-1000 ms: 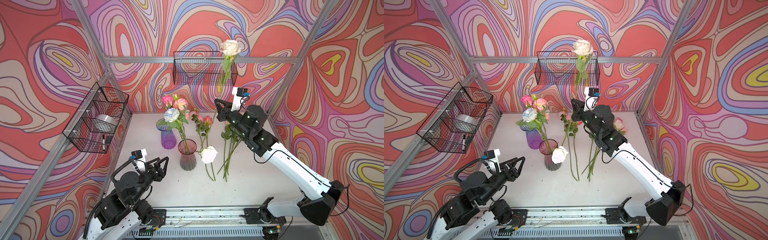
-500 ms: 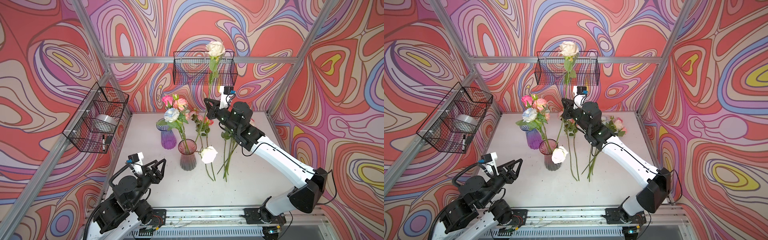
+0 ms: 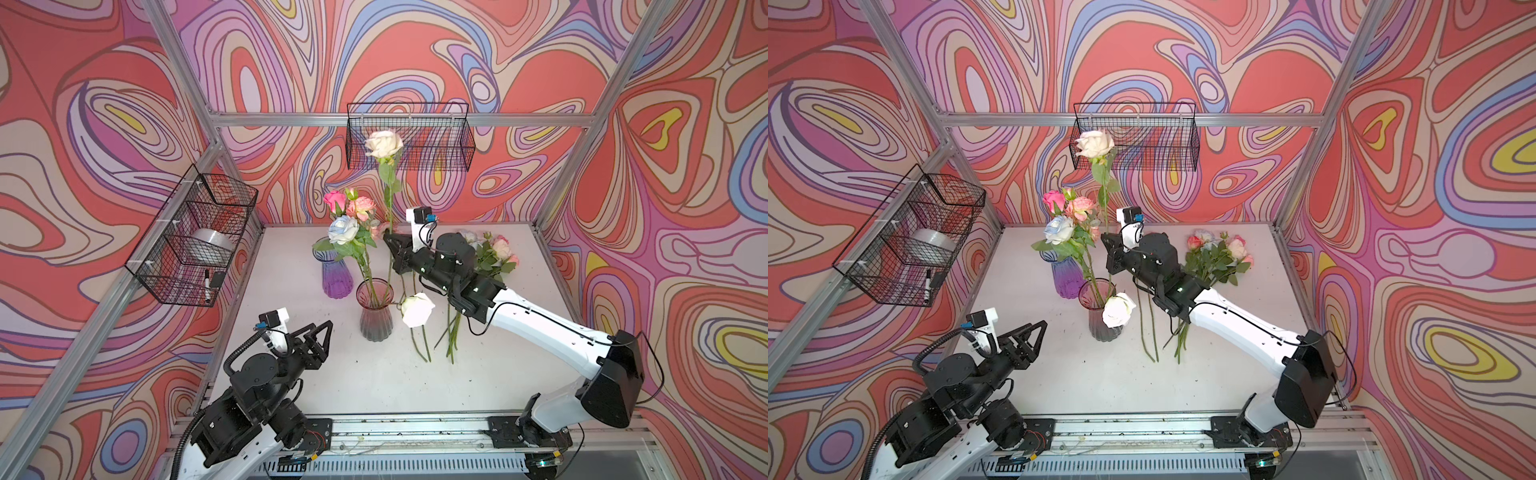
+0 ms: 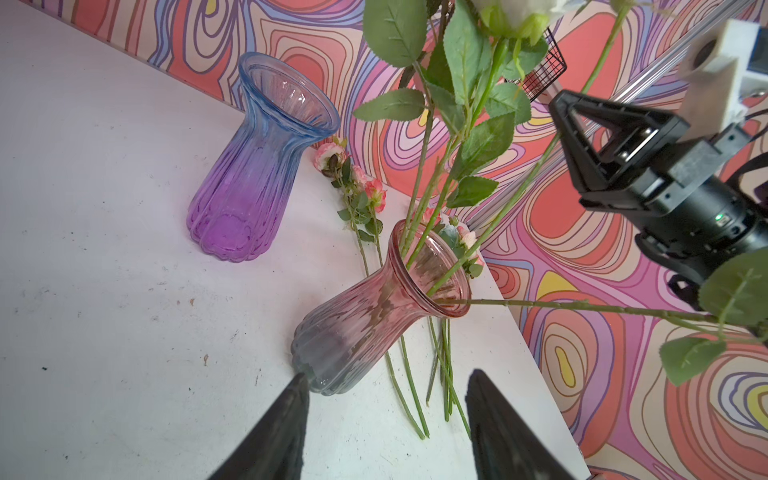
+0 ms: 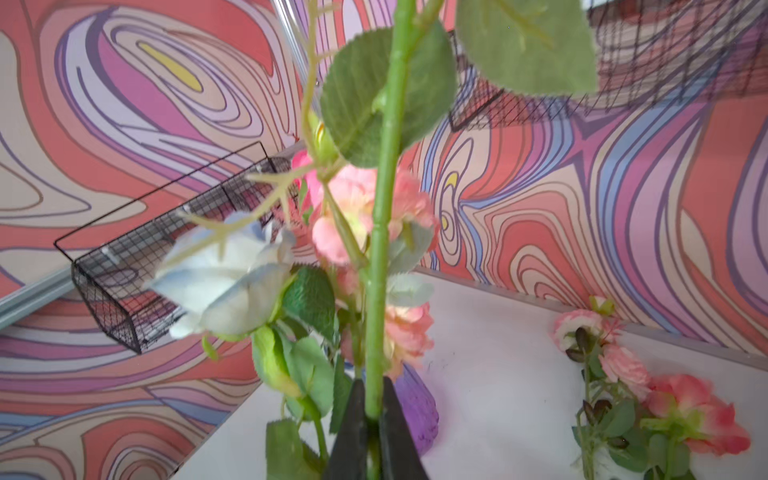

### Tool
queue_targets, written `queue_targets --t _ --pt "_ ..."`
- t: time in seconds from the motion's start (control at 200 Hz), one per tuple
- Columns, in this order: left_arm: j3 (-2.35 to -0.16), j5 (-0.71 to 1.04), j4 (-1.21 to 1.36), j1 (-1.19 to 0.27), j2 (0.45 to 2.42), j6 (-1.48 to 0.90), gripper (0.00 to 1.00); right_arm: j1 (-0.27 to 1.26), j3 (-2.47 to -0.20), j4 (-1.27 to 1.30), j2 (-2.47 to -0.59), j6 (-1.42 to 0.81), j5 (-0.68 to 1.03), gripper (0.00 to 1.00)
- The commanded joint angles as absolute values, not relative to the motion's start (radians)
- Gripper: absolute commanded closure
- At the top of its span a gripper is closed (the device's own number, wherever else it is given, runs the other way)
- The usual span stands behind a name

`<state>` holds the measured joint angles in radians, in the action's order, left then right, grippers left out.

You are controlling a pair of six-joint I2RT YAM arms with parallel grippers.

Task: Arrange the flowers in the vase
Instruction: 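Lower the cream rose into the pink-grey vase with the right gripper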

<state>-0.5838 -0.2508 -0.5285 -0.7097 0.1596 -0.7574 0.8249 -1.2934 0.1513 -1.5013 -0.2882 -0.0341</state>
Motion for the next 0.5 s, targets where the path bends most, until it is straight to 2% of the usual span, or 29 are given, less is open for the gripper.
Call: queue_targets --t 0.0,0.125,0.22,0.496 --pt "-0.566 -0.285 -0.540 -0.708 0.139 -0.774 0.38 0.851 -1.253 0.173 -1.458 -0.262 -0.065 0.94" --pt "-0.566 -0.285 -0.536 -0.709 0.146 -0.772 0.38 0.856 -1.235 0.146 -1.454 -0.268 -0.065 0.80" --pt "-0.559 -0.278 -0.526 -0.709 0.160 -0.776 0.37 0.860 -1.236 0.125 -1.451 -0.272 -0.065 0.74" --pt "-0.545 -0.258 -0.499 -0.709 0.179 -0.789 0.37 0.864 -1.213 0.079 -1.420 -0.270 -0.075 0.72"
